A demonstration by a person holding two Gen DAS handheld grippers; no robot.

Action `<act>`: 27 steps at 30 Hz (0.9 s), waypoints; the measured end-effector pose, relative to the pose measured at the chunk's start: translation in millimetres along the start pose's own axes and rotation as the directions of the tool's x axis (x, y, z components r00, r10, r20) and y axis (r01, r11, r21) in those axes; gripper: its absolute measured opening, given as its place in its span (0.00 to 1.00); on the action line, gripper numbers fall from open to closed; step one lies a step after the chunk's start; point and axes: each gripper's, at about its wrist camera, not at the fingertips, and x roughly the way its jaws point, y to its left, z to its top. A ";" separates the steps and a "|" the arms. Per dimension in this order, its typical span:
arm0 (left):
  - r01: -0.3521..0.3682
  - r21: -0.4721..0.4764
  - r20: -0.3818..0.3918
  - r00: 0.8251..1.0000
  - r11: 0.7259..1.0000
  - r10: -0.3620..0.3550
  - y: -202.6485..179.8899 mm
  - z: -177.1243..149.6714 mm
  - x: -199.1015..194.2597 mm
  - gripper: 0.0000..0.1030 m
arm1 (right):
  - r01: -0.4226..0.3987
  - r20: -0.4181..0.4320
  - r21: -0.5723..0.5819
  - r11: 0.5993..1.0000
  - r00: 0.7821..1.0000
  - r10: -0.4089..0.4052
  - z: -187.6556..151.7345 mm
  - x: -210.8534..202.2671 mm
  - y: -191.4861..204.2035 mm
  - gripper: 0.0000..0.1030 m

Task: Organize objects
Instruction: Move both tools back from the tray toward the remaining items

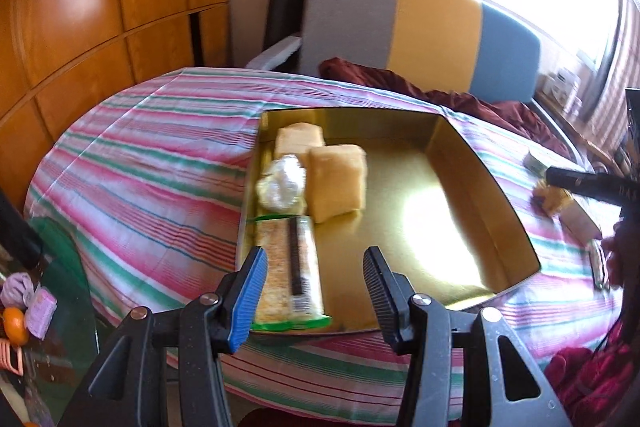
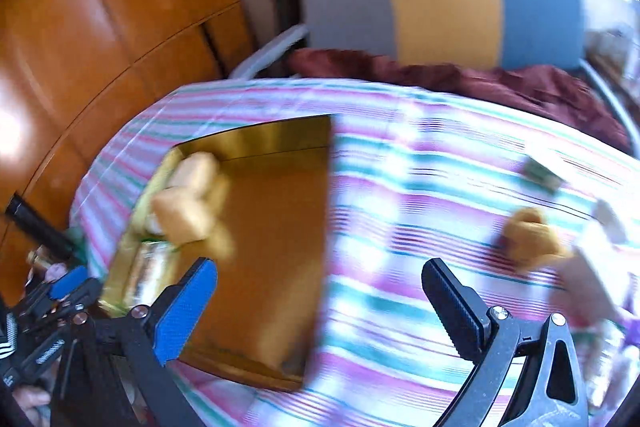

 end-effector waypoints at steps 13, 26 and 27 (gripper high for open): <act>0.135 0.188 -0.039 0.991 0.973 -0.129 -85.3 11.6 1.9 0.49 | 0.336 0.073 0.415 0.846 0.914 -0.399 -13.7 -78.6 -229.5 1.00; 0.360 0.253 -0.174 0.930 0.898 -0.324 -221.9 50.8 36.0 0.49 | 0.131 0.052 0.723 0.679 0.969 -0.242 -55.2 -82.0 -310.1 1.00; 0.359 0.278 -0.170 0.931 0.891 -0.322 -233.9 52.0 37.9 0.50 | 0.125 0.057 0.718 0.685 0.970 -0.236 -54.9 -82.8 -307.3 1.00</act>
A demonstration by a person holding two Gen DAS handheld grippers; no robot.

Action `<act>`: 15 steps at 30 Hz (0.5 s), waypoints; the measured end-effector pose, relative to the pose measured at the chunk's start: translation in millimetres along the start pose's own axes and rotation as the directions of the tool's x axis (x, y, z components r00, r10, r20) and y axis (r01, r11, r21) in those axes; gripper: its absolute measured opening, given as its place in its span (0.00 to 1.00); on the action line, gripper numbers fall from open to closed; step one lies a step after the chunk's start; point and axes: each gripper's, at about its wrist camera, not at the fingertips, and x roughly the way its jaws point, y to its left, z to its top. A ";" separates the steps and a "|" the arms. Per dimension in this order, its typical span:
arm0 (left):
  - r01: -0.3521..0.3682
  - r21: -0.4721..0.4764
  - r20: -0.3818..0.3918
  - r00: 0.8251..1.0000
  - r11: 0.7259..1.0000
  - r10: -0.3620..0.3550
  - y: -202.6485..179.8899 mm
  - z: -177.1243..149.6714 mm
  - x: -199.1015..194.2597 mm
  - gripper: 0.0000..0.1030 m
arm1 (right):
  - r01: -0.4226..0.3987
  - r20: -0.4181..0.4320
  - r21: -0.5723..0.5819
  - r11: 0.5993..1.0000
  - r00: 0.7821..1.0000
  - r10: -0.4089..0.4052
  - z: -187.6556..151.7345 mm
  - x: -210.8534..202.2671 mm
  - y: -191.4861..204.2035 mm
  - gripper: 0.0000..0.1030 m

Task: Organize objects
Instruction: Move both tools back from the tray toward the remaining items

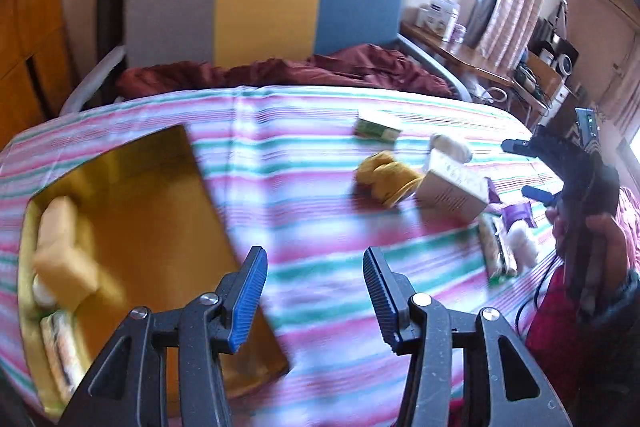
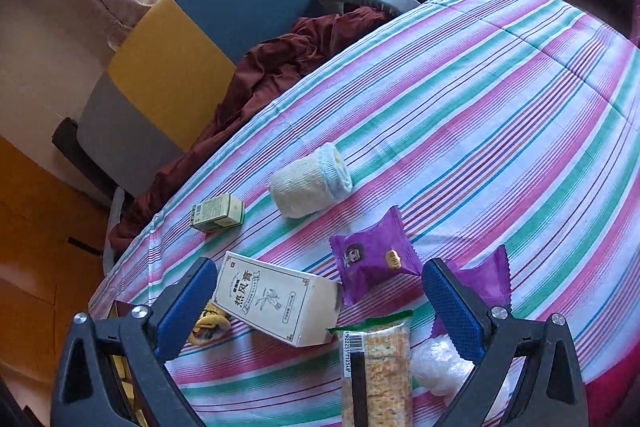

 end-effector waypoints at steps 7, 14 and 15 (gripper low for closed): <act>0.095 0.089 -0.114 0.990 0.991 -0.084 -52.7 34.4 70.3 0.75 | -0.071 -0.015 -0.027 0.997 0.997 0.070 -4.2 -2.2 9.6 1.00; 0.135 -0.061 -0.146 0.979 0.989 -0.142 -55.2 63.6 127.3 0.79 | -0.113 -0.036 -0.037 0.993 0.993 0.111 -5.7 -2.0 12.5 1.00; 0.140 -0.088 -0.144 0.978 0.986 -0.151 -52.9 67.0 133.6 0.79 | -0.120 -0.040 -0.039 0.992 0.992 0.118 -5.7 -1.1 13.3 1.00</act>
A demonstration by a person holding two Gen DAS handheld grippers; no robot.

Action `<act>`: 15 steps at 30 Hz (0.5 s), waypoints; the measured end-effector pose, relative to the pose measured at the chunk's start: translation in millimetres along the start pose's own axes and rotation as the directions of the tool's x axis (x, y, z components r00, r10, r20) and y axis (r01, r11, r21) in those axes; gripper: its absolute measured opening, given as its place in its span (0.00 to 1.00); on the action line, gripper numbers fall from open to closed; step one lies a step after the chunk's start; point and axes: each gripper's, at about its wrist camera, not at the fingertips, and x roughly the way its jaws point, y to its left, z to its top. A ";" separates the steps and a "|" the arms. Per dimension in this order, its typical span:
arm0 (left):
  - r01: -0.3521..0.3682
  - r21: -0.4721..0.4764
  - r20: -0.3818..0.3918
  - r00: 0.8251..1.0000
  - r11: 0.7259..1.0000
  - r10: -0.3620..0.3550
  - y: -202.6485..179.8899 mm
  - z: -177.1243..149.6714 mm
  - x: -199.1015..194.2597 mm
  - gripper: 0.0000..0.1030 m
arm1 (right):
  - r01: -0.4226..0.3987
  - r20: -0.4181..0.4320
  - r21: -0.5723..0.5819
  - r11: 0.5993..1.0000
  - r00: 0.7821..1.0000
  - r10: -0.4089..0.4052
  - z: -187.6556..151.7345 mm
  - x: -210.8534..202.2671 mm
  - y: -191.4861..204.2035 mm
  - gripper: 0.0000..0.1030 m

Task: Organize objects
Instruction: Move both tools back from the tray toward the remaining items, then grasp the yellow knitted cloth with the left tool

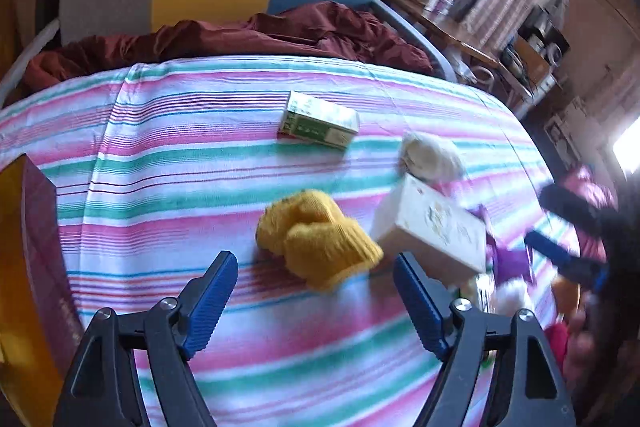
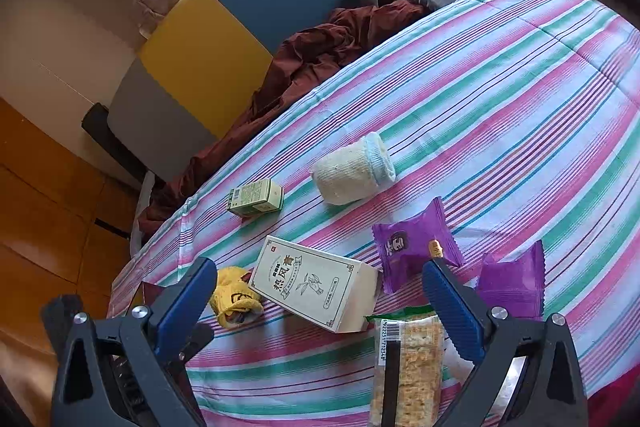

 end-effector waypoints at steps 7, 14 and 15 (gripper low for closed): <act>-0.040 -0.070 -0.045 0.998 0.997 0.037 10.5 8.9 54.3 0.52 | -0.005 -0.008 -0.041 0.999 1.000 0.004 -0.8 1.6 8.1 1.00; -0.087 0.015 0.061 0.994 0.996 0.086 6.3 -35.7 21.4 0.40 | 0.044 0.031 -0.112 0.993 0.999 -0.040 -1.3 -2.9 18.2 1.00; -0.101 0.031 0.078 0.992 0.994 0.098 5.6 -45.8 15.3 0.40 | 0.046 0.026 -0.117 0.992 0.999 -0.044 -1.9 -1.7 18.9 1.00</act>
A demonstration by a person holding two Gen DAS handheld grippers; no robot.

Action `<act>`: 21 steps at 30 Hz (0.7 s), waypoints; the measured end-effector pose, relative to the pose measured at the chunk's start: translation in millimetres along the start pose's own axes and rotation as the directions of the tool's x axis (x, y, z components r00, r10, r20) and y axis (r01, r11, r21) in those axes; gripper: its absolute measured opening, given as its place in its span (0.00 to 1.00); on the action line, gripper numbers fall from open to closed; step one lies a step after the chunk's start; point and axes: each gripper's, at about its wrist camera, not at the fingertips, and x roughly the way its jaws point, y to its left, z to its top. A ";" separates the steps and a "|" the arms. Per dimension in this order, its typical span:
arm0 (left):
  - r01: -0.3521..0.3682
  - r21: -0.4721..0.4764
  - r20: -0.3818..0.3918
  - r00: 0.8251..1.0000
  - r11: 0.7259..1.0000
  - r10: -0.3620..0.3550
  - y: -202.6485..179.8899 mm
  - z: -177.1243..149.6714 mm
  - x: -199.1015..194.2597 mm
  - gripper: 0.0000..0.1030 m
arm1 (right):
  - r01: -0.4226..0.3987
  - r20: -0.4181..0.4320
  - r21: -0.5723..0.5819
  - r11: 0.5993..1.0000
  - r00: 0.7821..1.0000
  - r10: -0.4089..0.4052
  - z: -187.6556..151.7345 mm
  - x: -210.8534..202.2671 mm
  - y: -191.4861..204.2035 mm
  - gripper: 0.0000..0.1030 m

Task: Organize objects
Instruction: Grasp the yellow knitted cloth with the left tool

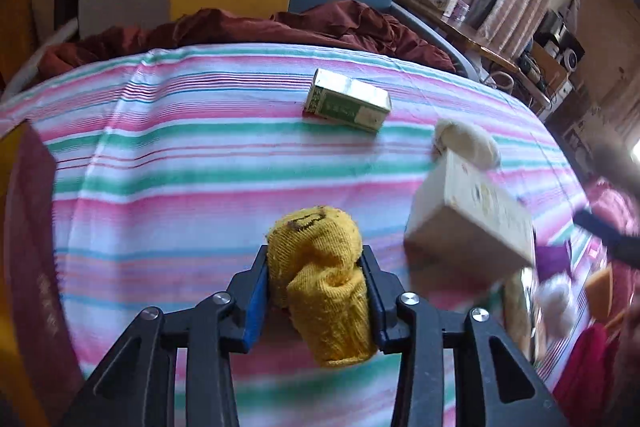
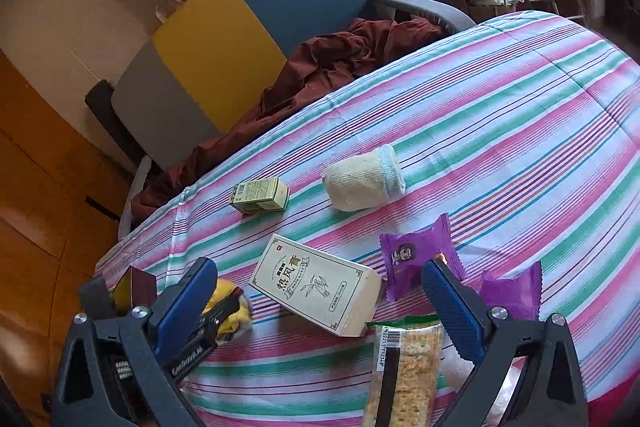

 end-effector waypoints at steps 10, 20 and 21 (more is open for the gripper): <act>0.013 0.134 0.128 0.991 0.991 -0.030 -10.3 -61.8 -32.9 0.41 | -0.029 -0.106 -0.097 0.995 0.994 0.019 -8.4 22.3 24.8 1.00; 0.103 0.076 0.132 0.985 0.992 -0.113 3.7 -64.0 -29.3 0.41 | -0.032 -0.236 -0.102 0.994 0.972 0.007 42.4 98.9 87.2 1.00; 0.113 0.070 0.133 0.984 0.991 -0.122 5.2 -63.8 -29.0 0.41 | -0.020 -0.250 -0.086 0.996 0.968 -0.002 47.8 111.1 91.5 1.00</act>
